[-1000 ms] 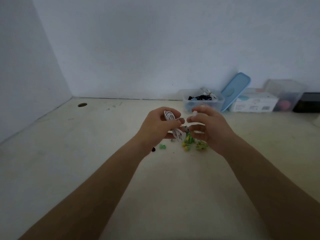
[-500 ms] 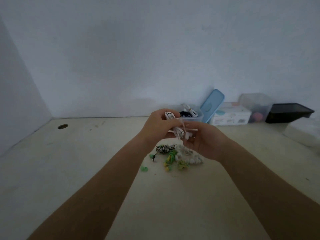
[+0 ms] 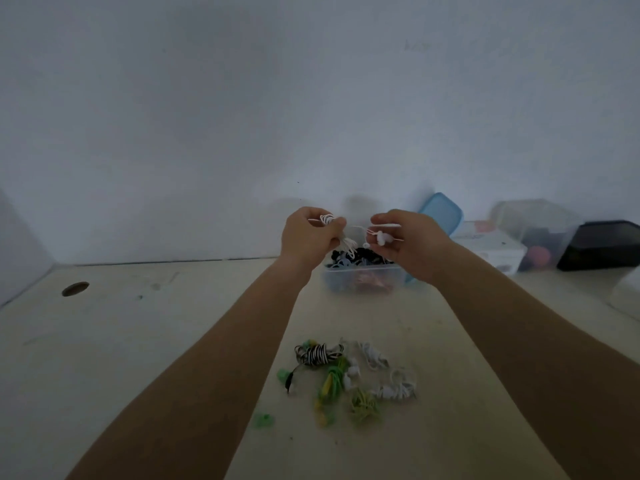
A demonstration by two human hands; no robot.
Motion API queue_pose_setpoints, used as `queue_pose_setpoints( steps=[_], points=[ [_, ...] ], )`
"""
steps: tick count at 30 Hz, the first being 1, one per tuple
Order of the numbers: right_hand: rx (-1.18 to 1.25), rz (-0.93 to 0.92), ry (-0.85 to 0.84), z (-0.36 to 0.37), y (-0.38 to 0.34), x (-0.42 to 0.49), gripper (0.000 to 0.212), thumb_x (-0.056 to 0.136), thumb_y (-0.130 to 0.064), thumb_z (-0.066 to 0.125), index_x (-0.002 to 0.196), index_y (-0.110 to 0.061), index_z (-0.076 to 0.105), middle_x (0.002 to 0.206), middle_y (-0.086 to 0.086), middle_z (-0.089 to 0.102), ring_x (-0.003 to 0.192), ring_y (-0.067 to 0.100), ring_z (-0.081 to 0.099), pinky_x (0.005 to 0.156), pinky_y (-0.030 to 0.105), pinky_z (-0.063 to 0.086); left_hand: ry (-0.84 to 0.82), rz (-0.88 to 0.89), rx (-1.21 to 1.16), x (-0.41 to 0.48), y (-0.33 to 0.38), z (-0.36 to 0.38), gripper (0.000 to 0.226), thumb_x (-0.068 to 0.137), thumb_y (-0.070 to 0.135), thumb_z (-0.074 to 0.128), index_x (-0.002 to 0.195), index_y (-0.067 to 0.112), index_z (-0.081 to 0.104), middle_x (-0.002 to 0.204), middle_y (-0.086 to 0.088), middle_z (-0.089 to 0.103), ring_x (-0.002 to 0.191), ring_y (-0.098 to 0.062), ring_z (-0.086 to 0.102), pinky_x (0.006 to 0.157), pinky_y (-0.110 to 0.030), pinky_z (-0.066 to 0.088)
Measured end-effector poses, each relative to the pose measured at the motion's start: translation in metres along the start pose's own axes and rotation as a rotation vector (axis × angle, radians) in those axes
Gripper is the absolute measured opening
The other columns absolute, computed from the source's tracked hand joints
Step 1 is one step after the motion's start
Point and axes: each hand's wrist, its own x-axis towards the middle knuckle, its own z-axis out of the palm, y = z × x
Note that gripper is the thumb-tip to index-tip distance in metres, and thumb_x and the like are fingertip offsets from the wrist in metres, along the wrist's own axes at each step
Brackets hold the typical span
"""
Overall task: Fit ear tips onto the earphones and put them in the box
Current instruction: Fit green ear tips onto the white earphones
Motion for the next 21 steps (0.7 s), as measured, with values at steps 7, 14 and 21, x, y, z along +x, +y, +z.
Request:
queue_pose_setpoints(
  steps=[7,14,21],
  points=[
    [-0.509,-0.158,0.027,-0.005,0.001,0.038,0.035,0.087,-0.011,0.053,0.111,0.015,0.056,0.092,0.025,0.059,0.083,0.023,0.05,0.075,0.039,0.044,-0.026,0.156,0.605,0.041,-0.036,0.004,0.026,0.084,0.026,0.073,0.107,0.014,0.067,0.102,0.001,0.068,0.094,-0.016,0.064,0.074,-0.022,0.047],
    [-0.679,-0.27,0.037,-0.021,-0.004,0.046,0.028,0.094,-0.002,0.044,0.093,-0.015,0.069,0.1,0.011,0.074,0.093,0.025,0.069,0.09,0.039,0.057,-0.056,0.268,0.673,0.033,-0.044,0.0,0.043,0.093,0.016,0.063,0.134,0.02,0.053,0.109,0.0,0.065,0.095,-0.015,0.061,0.081,-0.022,0.044],
    [-1.175,-0.413,0.053,-0.018,0.006,0.045,0.046,0.089,0.002,0.043,0.127,-0.014,0.064,0.132,0.005,0.062,0.122,0.021,0.057,0.1,0.03,0.044,-0.203,0.374,1.044,0.031,-0.045,0.017,0.039,0.098,0.014,0.046,0.135,0.019,0.057,0.131,-0.007,0.058,0.119,-0.026,0.055,0.097,-0.038,0.047]
  ],
)
